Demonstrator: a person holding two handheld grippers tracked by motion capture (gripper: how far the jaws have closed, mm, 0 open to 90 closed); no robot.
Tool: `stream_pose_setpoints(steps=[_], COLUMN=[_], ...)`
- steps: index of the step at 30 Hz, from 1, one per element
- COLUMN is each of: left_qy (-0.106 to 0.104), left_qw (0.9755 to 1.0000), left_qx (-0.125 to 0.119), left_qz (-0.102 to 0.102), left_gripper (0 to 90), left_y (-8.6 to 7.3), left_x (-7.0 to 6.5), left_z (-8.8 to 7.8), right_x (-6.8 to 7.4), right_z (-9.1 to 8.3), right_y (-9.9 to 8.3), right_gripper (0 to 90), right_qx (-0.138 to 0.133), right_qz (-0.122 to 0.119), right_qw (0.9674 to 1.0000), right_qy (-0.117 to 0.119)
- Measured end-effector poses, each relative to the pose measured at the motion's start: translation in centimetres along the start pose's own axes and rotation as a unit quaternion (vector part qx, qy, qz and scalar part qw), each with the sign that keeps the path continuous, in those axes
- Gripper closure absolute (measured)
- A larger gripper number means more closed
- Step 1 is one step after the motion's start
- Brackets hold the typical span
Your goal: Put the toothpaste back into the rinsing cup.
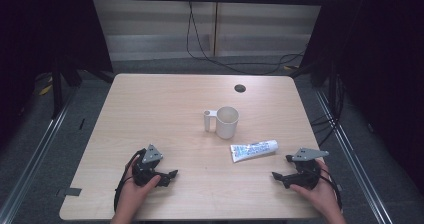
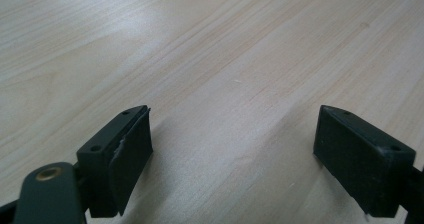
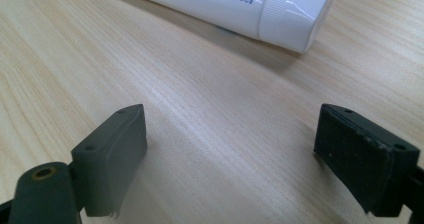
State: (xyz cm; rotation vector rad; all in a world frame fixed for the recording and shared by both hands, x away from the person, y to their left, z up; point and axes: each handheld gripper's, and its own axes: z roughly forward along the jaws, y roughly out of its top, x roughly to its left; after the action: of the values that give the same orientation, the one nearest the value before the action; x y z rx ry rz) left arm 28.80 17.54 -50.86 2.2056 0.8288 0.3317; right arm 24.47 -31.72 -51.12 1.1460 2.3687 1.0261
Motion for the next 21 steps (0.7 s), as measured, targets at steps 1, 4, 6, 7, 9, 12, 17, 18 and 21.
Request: stream_pose_setpoints(steps=[1, 4, 6, 7, 9, 12, 17, 18, 21], left_qy=[0.0, 0.0, 0.0, 0.0, 0.0, 0.0, 0.0, 0.0, 0.0], left_qw=[1.0, 1.0, 1.0, 1.0, 1.0, 1.0, 1.0, 1.0, 1.0], left_qx=[0.0, 0.0, 0.0, 0.0, 0.0, 0.0, 0.0, 0.0, 0.0], left_qz=[0.0, 0.0, -0.001, -0.001, 0.0, 0.0, 0.0, -0.001, 0.0], left_gripper=[15.4, 15.4, 15.4, 15.4, 15.4, 15.4, 15.4, 15.4, 15.4], left_y=[0.0, 0.0, 0.0, 0.0, 0.0, 0.0, 0.0, 0.0, 0.0], left_x=[0.0, 0.0, 0.0, 0.0, 0.0, 0.0, 0.0, 0.0, 0.0], left_z=[0.0, 0.0, 0.0, 0.0, 0.0, 0.0, 0.0, 0.0, 0.0], right_x=[0.0, 0.0, 0.0, 0.0, 0.0, -0.1, -0.4, -0.4, -0.8], right_z=[0.0, 0.0, 0.0, 0.0, 0.0, -0.2, -0.4, -0.4, -0.5], right_y=[0.0, 0.0, 0.0, 0.0, 0.0, 0.6, 3.4, 3.4, 5.0], right_gripper=[13.1, 13.2, 13.5, 13.6, 13.9, 18.0, 19.4, 19.4, 18.9], right_qx=[0.0, -0.001, -0.001, -0.001, 0.0, 0.03, 0.081, 0.081, 0.089], right_qz=[0.0, -0.001, -0.001, -0.001, -0.001, -0.009, -0.067, -0.067, -0.081], right_qw=[1.0, 1.0, 1.0, 1.0, 1.0, 0.9995, 0.9943, 0.9943, 0.9926], right_qy=[0.0, 0.0, 0.0, 0.001, 0.002, 0.011, 0.016, 0.016, 0.017])
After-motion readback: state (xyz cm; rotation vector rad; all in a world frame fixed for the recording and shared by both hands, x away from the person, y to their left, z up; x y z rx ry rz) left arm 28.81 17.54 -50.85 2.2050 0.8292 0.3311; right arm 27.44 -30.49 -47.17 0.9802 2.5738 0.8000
